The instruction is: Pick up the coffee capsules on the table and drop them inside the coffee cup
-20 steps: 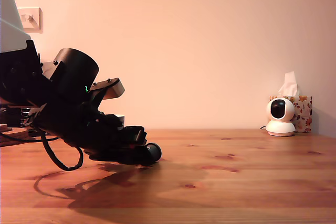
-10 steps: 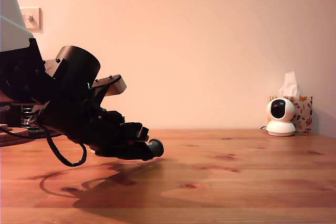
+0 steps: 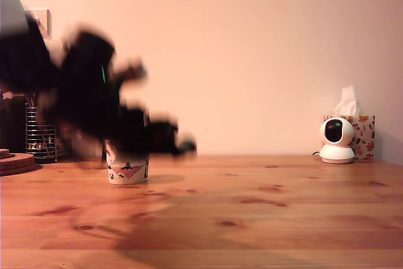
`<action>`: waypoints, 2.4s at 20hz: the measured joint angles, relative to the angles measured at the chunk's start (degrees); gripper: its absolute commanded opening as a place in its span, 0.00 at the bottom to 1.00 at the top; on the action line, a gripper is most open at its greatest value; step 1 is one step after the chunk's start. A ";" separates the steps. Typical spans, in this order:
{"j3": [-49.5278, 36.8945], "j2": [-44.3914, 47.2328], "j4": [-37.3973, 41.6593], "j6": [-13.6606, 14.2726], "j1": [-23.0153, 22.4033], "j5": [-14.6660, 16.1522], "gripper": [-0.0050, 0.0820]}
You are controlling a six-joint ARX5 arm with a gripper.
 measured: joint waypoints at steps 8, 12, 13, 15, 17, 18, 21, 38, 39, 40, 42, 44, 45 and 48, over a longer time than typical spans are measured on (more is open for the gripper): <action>0.33 -6.27 -6.67 0.00 4.22 -3.50 0.26; 1.49 -7.58 -10.82 -0.72 7.82 -3.82 0.26; 2.29 -7.58 -12.48 -1.33 8.66 -3.96 0.26; 4.31 -7.58 -14.53 -1.44 9.90 -3.98 0.26; 7.48 -7.58 -18.93 -1.49 10.62 -3.98 0.26; 9.16 -7.58 -21.40 -1.49 10.95 -3.96 0.26; 12.20 -7.58 -25.64 -2.84 11.69 -3.87 0.26; 25.00 -3.23 -43.69 -4.28 14.34 -2.10 0.26; 26.47 -2.34 -45.00 -4.28 14.58 -1.90 0.26; 27.96 -1.42 -45.97 -4.28 14.62 -1.75 0.26; 30.93 0.31 -48.24 -4.28 14.75 -1.33 0.26; 33.75 2.08 -50.95 -4.31 14.75 -1.01 0.26; 35.10 3.15 -52.46 -4.28 14.75 -0.79 0.26; 37.70 6.71 -54.99 -4.28 14.75 -0.48 0.26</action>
